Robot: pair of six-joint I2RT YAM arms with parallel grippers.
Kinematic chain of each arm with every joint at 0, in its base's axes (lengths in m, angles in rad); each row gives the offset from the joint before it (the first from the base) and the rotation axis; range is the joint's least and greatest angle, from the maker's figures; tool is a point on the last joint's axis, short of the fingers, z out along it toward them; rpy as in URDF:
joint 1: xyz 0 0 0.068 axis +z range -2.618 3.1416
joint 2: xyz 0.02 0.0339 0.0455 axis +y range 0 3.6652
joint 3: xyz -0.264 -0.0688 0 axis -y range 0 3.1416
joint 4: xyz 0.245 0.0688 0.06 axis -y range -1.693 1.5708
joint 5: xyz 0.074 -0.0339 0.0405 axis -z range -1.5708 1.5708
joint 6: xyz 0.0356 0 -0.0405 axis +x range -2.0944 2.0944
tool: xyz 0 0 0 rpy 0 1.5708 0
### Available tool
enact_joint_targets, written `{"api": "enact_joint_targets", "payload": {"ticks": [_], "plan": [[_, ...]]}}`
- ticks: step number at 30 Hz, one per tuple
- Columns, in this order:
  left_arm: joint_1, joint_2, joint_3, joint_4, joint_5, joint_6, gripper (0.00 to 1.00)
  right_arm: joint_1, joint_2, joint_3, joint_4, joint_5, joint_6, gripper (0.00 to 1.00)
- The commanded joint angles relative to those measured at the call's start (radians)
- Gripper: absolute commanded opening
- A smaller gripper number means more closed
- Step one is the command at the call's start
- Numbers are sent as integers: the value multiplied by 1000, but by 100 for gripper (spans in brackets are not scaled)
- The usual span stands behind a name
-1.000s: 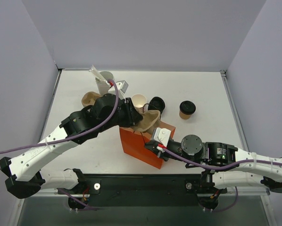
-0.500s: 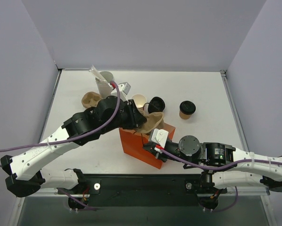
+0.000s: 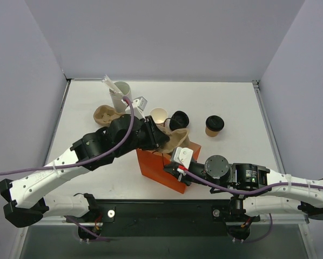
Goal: Pack the takeout coffee
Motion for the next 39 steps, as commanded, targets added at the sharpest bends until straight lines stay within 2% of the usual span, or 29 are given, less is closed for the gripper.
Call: {"api": "enact_joint_targets", "payload": {"ticks": [1,7,25,33,39], "plan": [[-33,-37,-16,41,5,-37,24,2,-6,-3,50,29,14,4],[-44,-6,78,-6,-20,13,24,2,0,-3,54,29,19,4],[-44,-40,46,26,7,-6,24,2,6,6,54,31,29,4],[-44,-29,118,-17,-13,29,24,5,9,1,59,25,36,4],[-44,-55,72,5,-6,1,24,5,12,1,60,26,36,4]]}}
